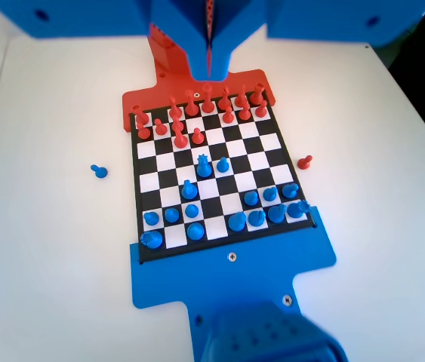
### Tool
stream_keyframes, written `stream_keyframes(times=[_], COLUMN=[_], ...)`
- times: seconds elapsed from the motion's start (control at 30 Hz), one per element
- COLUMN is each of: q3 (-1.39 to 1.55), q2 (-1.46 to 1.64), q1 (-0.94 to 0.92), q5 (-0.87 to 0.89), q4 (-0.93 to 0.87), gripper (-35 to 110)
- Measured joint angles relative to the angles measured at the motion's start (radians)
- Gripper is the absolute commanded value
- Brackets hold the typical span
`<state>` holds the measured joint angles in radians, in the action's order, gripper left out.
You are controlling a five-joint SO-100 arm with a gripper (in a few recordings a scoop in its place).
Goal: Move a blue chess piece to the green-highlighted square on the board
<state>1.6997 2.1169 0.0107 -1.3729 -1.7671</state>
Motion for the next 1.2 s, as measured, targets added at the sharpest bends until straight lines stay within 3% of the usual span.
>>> stream_keyframes(times=[0.7,1.2], q3=[0.124,0.413], q2=[-0.202,-0.204], q1=[-0.115,-0.201], q5=[-0.640,-0.787], q4=[0.235,0.434], gripper=[1,1])
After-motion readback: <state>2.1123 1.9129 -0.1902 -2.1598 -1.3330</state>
